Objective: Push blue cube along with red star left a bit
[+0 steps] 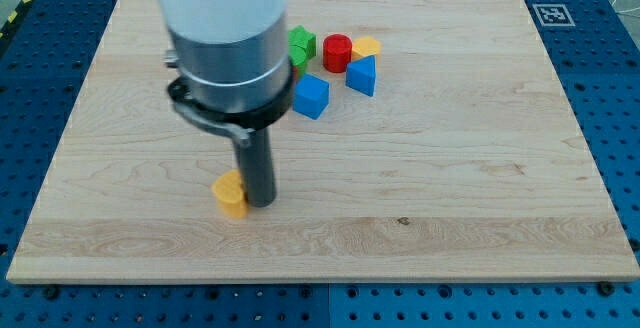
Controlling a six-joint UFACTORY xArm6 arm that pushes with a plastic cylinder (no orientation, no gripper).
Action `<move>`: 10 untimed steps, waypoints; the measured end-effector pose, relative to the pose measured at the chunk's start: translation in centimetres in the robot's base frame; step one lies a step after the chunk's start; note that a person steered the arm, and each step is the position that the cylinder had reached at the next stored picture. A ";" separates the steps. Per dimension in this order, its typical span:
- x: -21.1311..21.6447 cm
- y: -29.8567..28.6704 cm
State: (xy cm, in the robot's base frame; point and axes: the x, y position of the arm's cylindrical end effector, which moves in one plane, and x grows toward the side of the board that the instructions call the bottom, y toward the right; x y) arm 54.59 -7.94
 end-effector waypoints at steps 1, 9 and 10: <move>-0.1 -2.8; -3.0 11.0; -4.7 16.1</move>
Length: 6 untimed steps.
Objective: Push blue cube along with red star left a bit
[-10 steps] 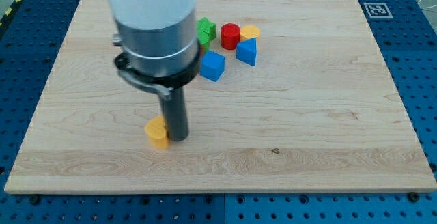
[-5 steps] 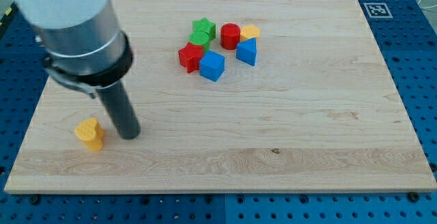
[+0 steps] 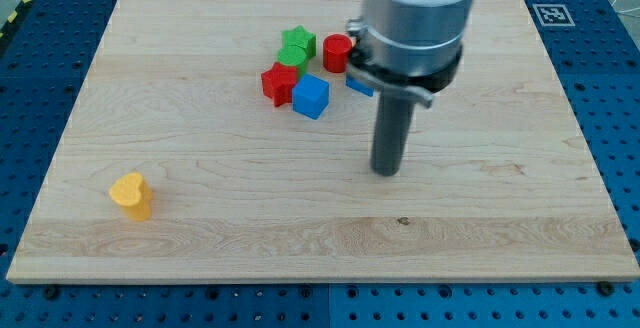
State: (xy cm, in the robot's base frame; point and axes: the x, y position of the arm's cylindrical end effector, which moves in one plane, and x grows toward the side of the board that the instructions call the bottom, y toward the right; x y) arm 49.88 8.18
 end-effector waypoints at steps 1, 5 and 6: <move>-3.0 -0.5; -9.1 -5.9; -8.9 -8.5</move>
